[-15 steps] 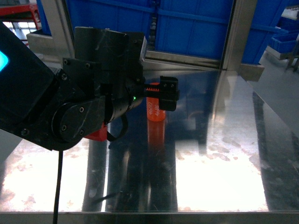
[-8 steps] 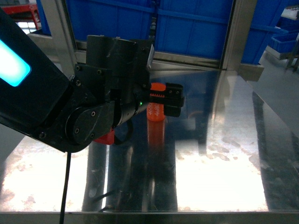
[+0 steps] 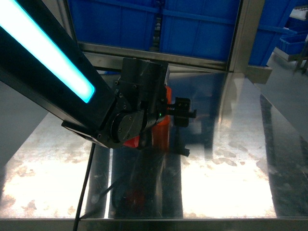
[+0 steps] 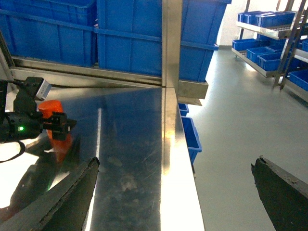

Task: Pick capacitor and pack into box

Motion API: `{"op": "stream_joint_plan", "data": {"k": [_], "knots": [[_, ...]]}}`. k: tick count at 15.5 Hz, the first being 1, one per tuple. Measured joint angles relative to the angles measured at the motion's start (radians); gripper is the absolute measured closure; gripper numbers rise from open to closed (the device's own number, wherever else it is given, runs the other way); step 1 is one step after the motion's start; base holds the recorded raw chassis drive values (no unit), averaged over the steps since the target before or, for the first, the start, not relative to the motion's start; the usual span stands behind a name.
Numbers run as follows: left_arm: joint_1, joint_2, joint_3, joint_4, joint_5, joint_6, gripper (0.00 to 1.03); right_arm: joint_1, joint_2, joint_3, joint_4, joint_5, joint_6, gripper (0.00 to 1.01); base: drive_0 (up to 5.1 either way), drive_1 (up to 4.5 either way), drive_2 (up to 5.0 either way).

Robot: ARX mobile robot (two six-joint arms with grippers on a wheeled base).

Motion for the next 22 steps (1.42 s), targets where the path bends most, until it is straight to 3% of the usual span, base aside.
{"op": "stream_joint_plan", "data": {"k": [7,10,13,16,17,20,22], "knots": [[0.005,0.003,0.001,0.027,-0.002,-0.025,0.58,0.000,0.000,0.000,0.000,0.000,0.000,0.03,0.0,0.00,0.0],[0.013,-0.019,-0.063,0.108,-0.005,-0.024,0.58,0.000,0.000,0.000,0.000,0.000,0.000,0.03,0.0,0.00,0.0],[0.033,-0.212,-0.284,0.289,-0.029,-0.007,0.58,0.000,0.000,0.000,0.000,0.000,0.000,0.03,0.0,0.00,0.0],[0.076,-0.558,-0.594,0.526,-0.008,0.022,0.58,0.000,0.000,0.000,0.000,0.000,0.000,0.03,0.0,0.00,0.0],[0.093,-0.689,-0.726,0.536,0.006,0.024,0.58,0.000,0.000,0.000,0.000,0.000,0.000,0.03,0.0,0.00,0.0],[0.154,-1.072,-1.036,0.407,0.080,-0.013,0.58,0.000,0.000,0.000,0.000,0.000,0.000,0.03,0.0,0.00,0.0],[0.193,-1.399,-1.140,0.222,0.138,-0.047,0.58,0.000,0.000,0.000,0.000,0.000,0.000,0.03,0.0,0.00,0.0]]}}
